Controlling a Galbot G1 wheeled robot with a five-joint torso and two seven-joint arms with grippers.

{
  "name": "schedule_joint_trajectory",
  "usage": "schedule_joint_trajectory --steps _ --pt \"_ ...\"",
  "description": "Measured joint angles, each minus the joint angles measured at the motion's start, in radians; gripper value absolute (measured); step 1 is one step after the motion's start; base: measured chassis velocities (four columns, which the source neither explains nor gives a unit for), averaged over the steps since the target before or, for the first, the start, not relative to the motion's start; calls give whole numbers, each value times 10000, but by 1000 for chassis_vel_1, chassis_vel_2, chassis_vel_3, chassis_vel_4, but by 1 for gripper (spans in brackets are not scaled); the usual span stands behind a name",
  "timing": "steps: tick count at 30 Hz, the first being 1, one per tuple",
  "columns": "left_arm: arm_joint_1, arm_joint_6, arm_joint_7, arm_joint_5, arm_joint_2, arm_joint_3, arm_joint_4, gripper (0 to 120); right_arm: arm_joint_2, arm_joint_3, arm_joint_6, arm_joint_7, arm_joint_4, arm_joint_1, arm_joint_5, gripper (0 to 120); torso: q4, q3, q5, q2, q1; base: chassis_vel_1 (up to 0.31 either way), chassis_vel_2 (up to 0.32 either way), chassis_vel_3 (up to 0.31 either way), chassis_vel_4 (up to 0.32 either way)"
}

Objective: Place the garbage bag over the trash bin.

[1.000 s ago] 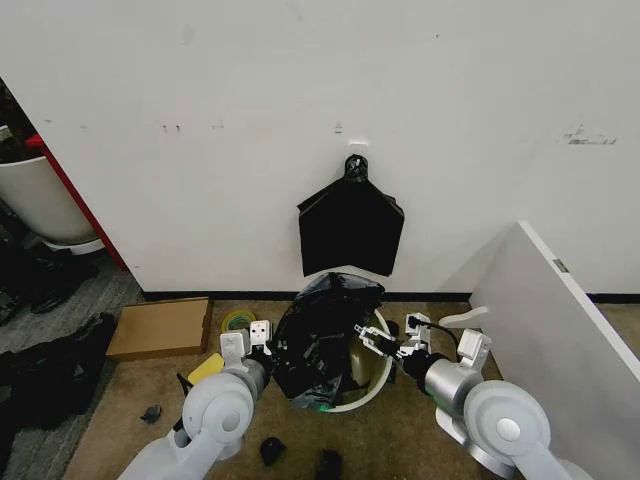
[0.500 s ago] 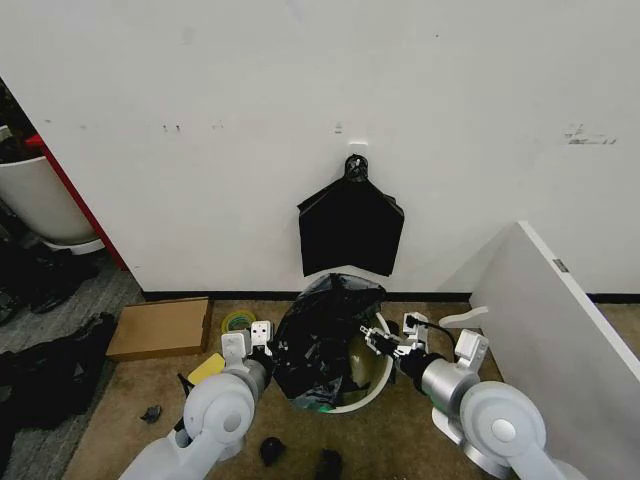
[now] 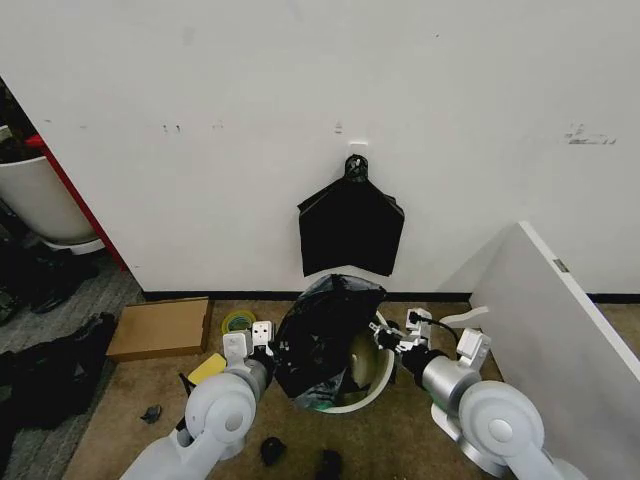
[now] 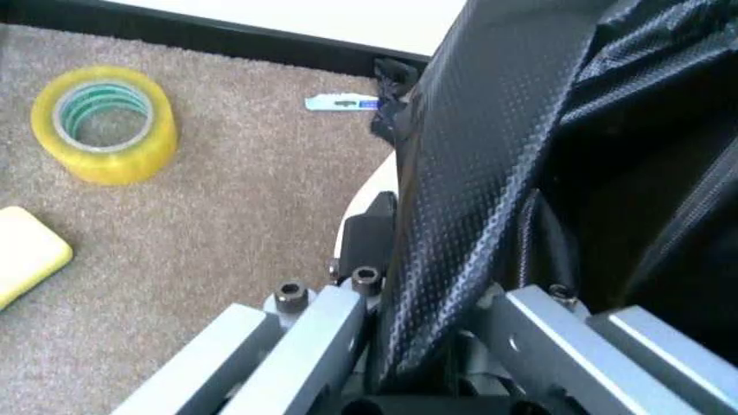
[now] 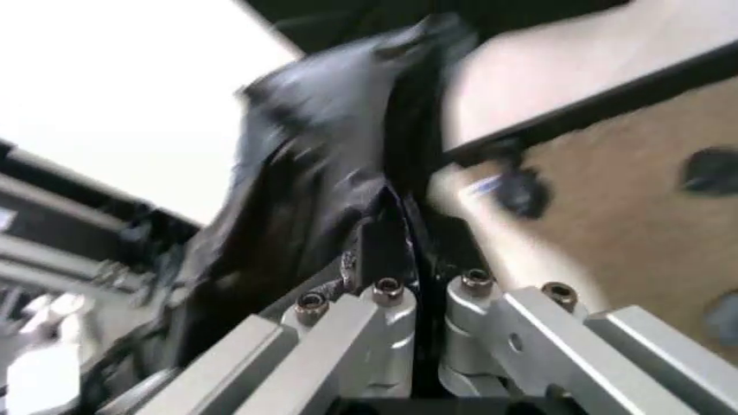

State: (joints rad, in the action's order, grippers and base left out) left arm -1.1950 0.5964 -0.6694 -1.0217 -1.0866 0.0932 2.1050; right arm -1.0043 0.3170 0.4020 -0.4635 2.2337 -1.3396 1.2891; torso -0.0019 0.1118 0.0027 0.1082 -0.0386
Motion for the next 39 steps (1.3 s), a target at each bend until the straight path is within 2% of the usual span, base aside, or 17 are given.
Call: schedule_joint_trajectory --steps 6,18,26,34,39 --pt "-38 -158 98 -37 37 102 1 1 471 1070 735 -529 -30 -396 165 0 -1 0 0 0 0 0 0 0 0" --pt "-75 -254 153 -169 66 123 130 1 524 1665 2015 -773 -400 -887 227 0 0 0 -1 0 0 0 0 0 0" --pt "-67 -473 165 -272 -75 160 66 1 527 1778 2809 -452 -739 -1101 197 0 0 0 -1 0 0 0 0 0 0" --pt "-75 -487 116 -404 -155 168 -6 1 310 1842 2480 -126 -513 -1255 122 0 0 0 0 0 0 0 0 0 0" --pt "-81 -483 6 -529 -261 162 -71 1 152 2026 1945 -137 -134 -1365 69 13 1 0 -1 0 0 0 0 0 0"
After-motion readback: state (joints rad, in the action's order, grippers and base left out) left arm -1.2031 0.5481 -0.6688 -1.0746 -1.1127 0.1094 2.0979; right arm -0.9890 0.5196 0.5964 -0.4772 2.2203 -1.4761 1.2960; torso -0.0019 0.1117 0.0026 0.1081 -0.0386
